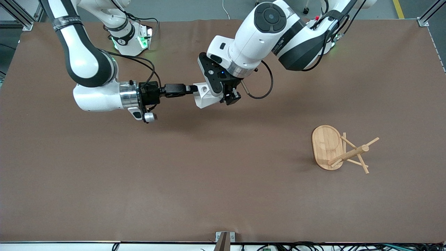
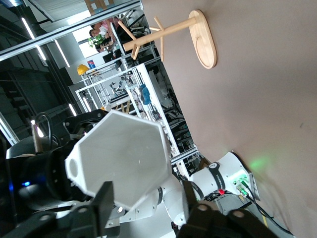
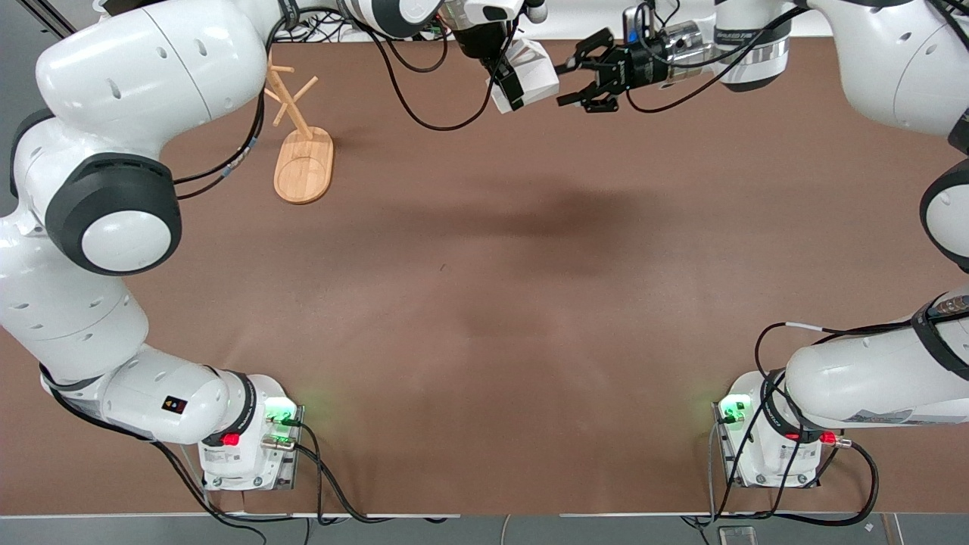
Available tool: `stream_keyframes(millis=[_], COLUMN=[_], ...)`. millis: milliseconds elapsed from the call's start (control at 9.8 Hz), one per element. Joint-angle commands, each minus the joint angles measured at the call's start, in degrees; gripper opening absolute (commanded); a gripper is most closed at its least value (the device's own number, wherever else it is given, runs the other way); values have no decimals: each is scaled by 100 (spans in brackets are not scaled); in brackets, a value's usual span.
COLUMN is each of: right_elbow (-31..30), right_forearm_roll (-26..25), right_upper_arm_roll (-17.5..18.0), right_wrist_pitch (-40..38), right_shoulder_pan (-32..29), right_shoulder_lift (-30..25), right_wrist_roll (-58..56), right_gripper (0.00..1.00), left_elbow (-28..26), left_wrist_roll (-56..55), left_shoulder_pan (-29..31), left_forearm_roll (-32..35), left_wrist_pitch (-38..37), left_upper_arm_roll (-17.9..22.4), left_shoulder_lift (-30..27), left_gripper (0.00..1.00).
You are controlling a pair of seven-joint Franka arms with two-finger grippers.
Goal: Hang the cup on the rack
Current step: 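Open the right gripper and draw it back while the left gripper holds the cup, then carry the cup with the left gripper over the wooden rack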
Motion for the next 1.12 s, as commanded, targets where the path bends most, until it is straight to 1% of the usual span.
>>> stream_keyframes(millis=[0, 102, 204, 306, 408, 510, 612, 714, 816, 918, 1020], right_elbow=[276, 522, 742, 918, 1059, 1069, 1060, 1069, 1095, 1174, 1305], right_forearm_roll=[-915, -1774, -2766, -3924, -5102, -6045, -6489, -7103, -7831, -8213, -8260], right_upper_arm_roll=[-394, -684, -896, -1089, -1231, -1441, -1678, -1950, -1988, -1988, -2031], right_wrist_pitch=[-137, -146, -181, -164, -172, -155, -120, -33, -32, -101, -320], right_shoulder_pan=[-257, -248, -248, -248, -248, -257, -257, -240, -248, -248, -231], right_shoulder_lift=[-147, -173, -260, -374, -497, -577, -630, -734, -866, -1067, -1226], right_wrist_roll=[655, 1190, 1743, 2280, 2433, 2452, 2443, 2443, 2426, 2434, 2434], right_gripper=[100, 100, 100, 100, 100, 100, 100, 100, 100, 100, 100], left_elbow=[-136, -145, -136, -136, -127, -119, -40, -5, -22, -83, -275], left_wrist_roll=[-369, -379, -501, -771, -948, -1028, -1168, -1309, -1528, -1608, -1583], left_shoulder_pan=[149, 307, 422, 606, 799, 1010, 1334, 1616, 1836, 2012, 2005], left_forearm_roll=[218, 236, 245, 245, 236, 184, 157, 166, 174, 235, 227], left_wrist_pitch=[-311, -356, -522, -619, -664, -838, -1014, -1164, -1374, -1559, -1613], left_upper_arm_roll=[57, 48, 57, 57, 48, 39, 39, 13, 30, 39, 326], left_shoulder_lift=[-62, -105, -132, -237, -264, -273, -273, -299, -369, -396, -448], left_gripper=[3, 3, 3, 3, 3, 3, 3, 3, 3, 3, 3])
